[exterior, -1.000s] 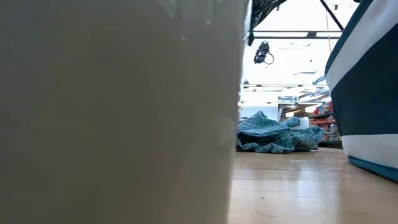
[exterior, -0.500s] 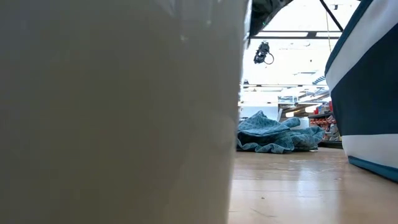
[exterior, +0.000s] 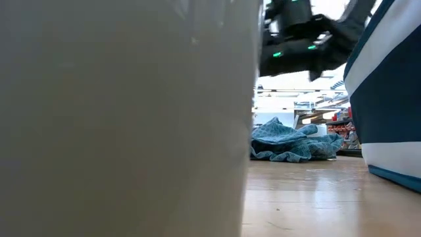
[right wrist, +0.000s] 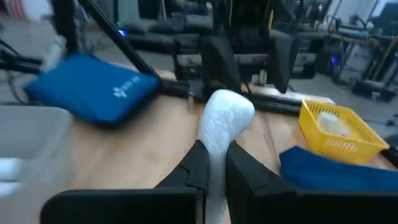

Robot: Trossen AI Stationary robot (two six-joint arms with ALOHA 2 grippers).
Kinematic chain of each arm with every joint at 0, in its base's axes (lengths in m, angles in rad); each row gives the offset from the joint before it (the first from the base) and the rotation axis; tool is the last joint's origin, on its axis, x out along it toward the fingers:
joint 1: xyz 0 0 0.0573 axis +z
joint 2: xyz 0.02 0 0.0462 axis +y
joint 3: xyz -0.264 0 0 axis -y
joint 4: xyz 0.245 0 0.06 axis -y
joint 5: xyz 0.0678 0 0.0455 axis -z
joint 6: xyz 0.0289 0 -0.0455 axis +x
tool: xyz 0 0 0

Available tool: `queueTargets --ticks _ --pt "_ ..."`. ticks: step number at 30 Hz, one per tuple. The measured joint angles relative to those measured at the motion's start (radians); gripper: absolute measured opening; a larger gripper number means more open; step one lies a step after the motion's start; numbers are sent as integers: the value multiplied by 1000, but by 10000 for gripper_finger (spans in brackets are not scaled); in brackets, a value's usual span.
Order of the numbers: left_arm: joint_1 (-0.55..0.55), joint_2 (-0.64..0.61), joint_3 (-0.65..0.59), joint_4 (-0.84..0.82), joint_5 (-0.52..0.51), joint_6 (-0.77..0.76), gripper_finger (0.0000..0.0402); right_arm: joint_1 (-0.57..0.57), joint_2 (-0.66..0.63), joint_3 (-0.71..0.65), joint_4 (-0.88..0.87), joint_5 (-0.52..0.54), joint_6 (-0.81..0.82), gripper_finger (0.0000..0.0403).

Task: Pick & place medical supplies in basket/bin
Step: Put the white bandage into the gray bin

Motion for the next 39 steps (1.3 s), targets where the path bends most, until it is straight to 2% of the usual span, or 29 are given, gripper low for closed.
queueTargets --ticks 8,12,18,20,24,31,34,39 --pt "0 0 0 4 0 -3 201 43 -178 -146 73 -112 -2 26" --pt "0 0 0 8 2 -3 201 78 -189 -133 82 -177 -5 26" --pt "0 0 0 8 13 -3 201 121 -185 -89 83 -181 -11 26" --pt "0 0 0 6 30 -7 201 135 -185 -74 82 -162 -13 26" --pt "0 0 0 46 89 -35 201 163 -177 -49 86 -37 -21 26" --pt "-51 19 0 349 232 -133 201 172 -81 9 144 86 -34 26" --pt "-107 39 2 407 202 -113 201 169 -45 39 163 102 -56 26" --pt "-164 115 59 407 113 -97 201 160 -21 82 161 103 -74 26"
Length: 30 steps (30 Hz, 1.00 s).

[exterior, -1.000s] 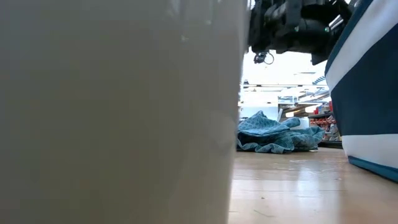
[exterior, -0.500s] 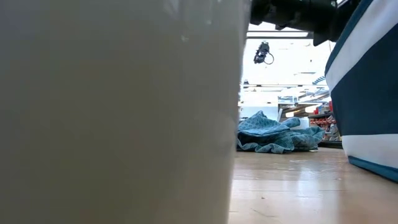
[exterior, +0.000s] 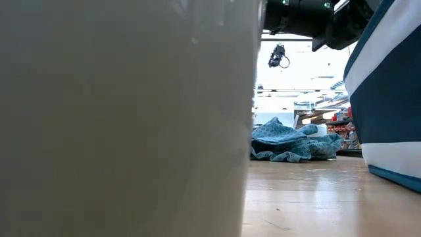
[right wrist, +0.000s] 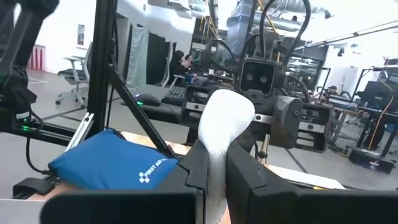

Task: Pick & place medical supplies in basket/bin
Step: Put the white bandage into the gray bin

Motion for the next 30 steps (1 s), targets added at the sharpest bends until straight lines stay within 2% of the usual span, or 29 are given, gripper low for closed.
queueTargets --ticks 12,20,30 --pt "-13 250 204 1 9 3 202 -6 0 7 -47 21 -11 26" --pt "-13 309 280 3 50 -10 202 -6 0 7 -62 24 -12 26" --pt "-13 366 302 0 65 -10 202 -12 0 6 -55 24 -22 26"
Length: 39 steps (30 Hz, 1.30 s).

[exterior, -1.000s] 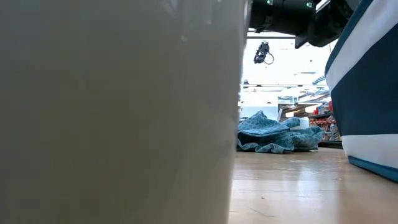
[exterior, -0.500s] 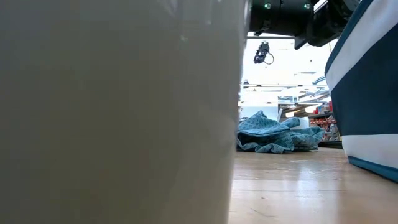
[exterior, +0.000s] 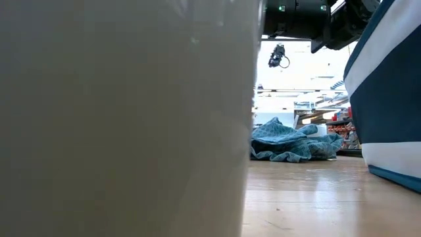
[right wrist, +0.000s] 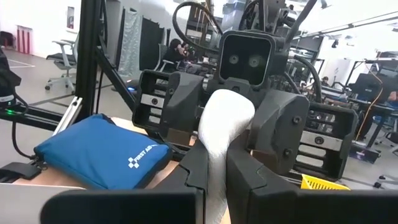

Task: Pick & place medical supplies in basket/bin
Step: Put the white bandage into the gray bin

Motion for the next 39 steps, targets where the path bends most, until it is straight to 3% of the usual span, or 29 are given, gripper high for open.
queueTargets --ticks 13,17,26,33,39 --pt "0 41 28 16 -16 12 191 -6 0 0 -2 -7 11 26" --pt "0 41 28 17 -21 31 163 -6 0 0 -3 -7 11 26" --pt "-10 41 28 18 -4 63 54 -5 0 0 -17 -16 13 26" --pt "-13 41 26 2 -4 82 54 -5 -2 0 -48 -17 12 26" --pt "-13 43 24 -28 16 80 54 -5 -2 0 -107 -20 52 114"
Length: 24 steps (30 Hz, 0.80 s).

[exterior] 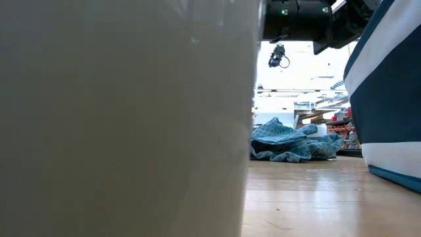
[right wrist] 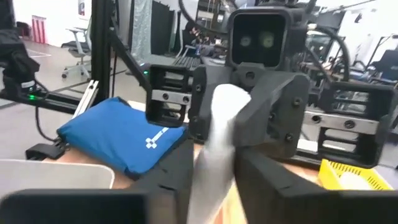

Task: Pick & place medical supplies in basket/bin
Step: Put the white bandage into the gray bin

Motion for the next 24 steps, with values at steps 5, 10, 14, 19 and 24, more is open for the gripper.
queueTargets --ticks 5,10,14,19,24 --pt "-1 0 1 -6 12 1 52 1 0 1 -49 13 6 191" --pt "-2 0 2 -6 35 2 52 1 1 0 -99 13 8 223" --pt "-11 -3 3 0 41 13 52 8 1 0 -137 15 1 224" --pt "-24 -24 3 -36 89 12 52 8 1 0 -199 25 1 219" --pt "-55 -81 3 -170 138 0 52 8 1 0 -267 23 27 215"
